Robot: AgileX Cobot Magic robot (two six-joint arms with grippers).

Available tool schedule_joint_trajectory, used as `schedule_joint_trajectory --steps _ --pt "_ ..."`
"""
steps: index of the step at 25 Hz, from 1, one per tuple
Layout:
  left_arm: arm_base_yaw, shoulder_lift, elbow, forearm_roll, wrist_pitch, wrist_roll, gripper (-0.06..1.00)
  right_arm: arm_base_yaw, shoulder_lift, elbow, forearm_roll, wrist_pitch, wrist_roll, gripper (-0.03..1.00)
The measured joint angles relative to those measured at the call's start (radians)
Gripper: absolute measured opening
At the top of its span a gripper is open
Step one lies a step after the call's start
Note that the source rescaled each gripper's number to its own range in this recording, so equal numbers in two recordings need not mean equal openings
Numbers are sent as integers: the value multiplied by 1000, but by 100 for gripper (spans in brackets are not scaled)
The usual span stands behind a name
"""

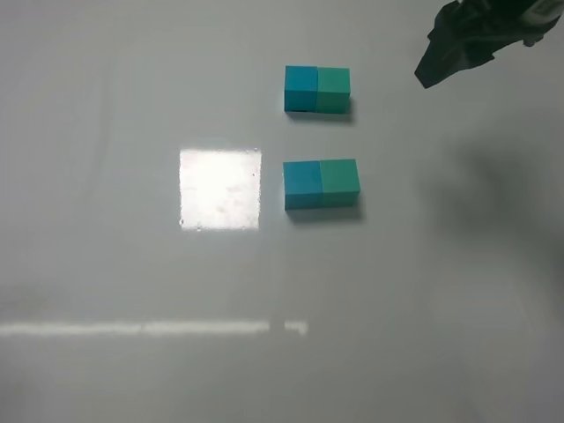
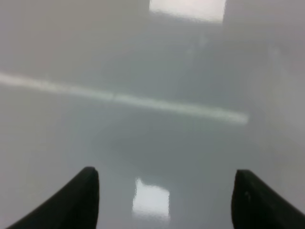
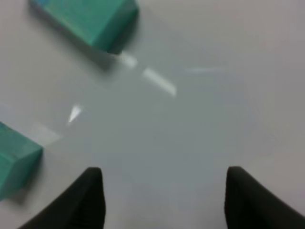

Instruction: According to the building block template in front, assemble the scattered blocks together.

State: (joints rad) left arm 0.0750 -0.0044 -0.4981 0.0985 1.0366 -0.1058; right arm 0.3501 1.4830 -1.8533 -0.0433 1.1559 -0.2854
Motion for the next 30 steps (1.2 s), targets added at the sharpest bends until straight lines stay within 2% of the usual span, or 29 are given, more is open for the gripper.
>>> schedule_joint_trajectory --steps 2,5,10,16,22,30 --pt "0 0 0 0 0 0 57 -97 -16 24 43 -1 -13 41" --pt "0 0 0 0 0 0 57 -194 -39 75 43 -1 -18 41" --pt "0 0 0 0 0 0 57 -287 -75 131 43 1 -23 36" --pt "0 0 0 0 0 0 57 -305 -176 174 55 17 -17 34" --pt "0 0 0 0 0 0 57 -307 -346 429 -55 -32 46 34" --pt "0 0 0 0 0 0 57 -307 -634 739 53 -86 55 34"
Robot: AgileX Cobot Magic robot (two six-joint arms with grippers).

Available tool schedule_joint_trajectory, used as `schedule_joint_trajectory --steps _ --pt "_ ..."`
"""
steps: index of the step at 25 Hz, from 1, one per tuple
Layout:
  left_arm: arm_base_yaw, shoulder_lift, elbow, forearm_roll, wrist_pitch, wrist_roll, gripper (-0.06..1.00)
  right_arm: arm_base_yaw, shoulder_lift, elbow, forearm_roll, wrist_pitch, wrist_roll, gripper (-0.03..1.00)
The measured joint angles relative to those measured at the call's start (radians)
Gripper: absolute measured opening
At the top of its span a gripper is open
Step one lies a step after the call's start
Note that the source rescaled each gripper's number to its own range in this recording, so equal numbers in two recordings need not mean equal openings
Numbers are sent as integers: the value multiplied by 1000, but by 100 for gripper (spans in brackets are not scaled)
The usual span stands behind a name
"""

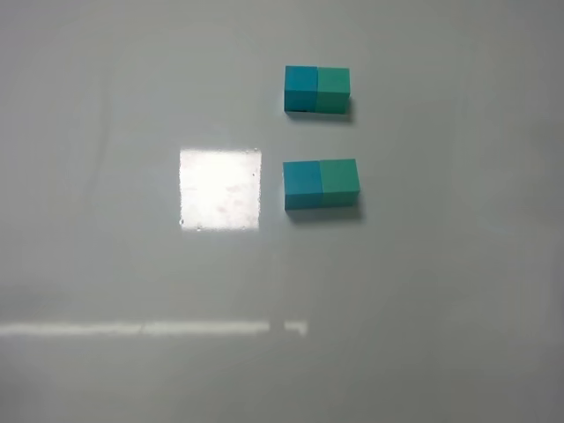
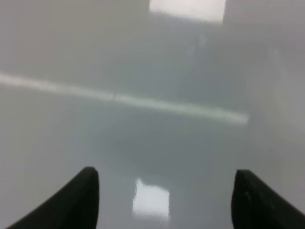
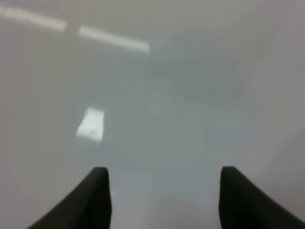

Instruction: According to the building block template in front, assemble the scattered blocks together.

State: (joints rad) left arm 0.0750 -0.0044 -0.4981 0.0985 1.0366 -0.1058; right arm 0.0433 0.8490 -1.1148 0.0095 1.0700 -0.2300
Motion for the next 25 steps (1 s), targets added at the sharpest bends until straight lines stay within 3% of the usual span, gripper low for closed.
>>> schedule_joint_trajectory --steps 8,17,21,25 --pt "0 0 0 0 0 0 57 0 -277 211 5 -31 86 34" --pt "0 0 0 0 0 0 57 0 -693 546 -71 -60 246 33" --pt "0 0 0 0 0 0 57 0 -841 603 -60 -28 258 30" --pt "0 0 0 0 0 0 57 0 -854 604 -18 -16 252 27"
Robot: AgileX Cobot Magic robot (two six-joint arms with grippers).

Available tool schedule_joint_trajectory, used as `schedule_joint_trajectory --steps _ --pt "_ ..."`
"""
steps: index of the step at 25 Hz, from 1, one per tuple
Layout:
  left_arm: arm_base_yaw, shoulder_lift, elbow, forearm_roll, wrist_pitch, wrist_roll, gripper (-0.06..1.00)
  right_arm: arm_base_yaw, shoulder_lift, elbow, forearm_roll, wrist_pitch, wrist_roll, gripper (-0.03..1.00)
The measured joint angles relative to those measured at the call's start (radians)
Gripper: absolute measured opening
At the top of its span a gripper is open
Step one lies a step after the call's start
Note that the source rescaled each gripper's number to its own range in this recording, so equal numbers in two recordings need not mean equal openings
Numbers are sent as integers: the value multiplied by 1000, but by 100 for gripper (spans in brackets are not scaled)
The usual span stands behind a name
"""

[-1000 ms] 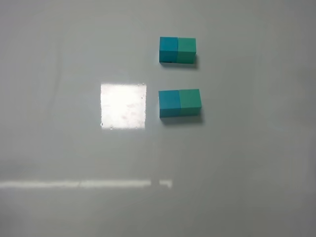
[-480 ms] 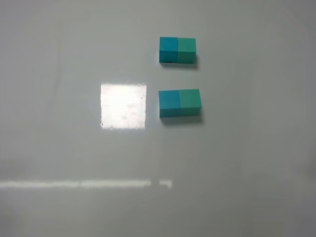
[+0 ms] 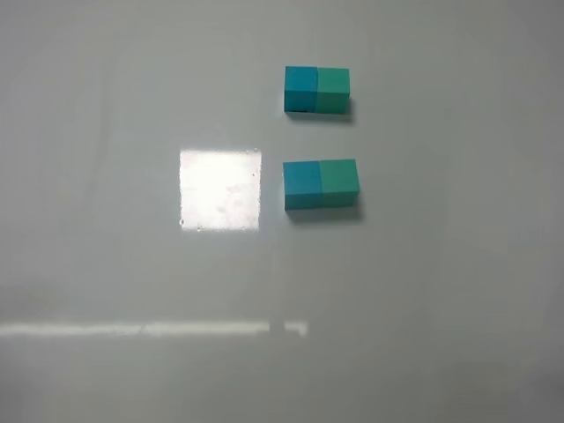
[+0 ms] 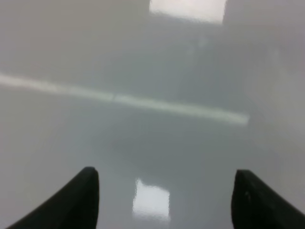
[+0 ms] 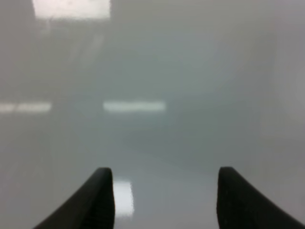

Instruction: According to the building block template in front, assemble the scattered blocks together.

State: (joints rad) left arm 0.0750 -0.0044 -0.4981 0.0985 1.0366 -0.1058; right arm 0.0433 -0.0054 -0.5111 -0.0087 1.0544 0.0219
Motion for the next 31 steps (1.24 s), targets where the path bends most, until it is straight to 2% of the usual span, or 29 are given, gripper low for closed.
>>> schedule_joint_trajectory --steps 31 --pt "0 0 0 0 0 0 57 0 -1 10 15 -7 -10 26"
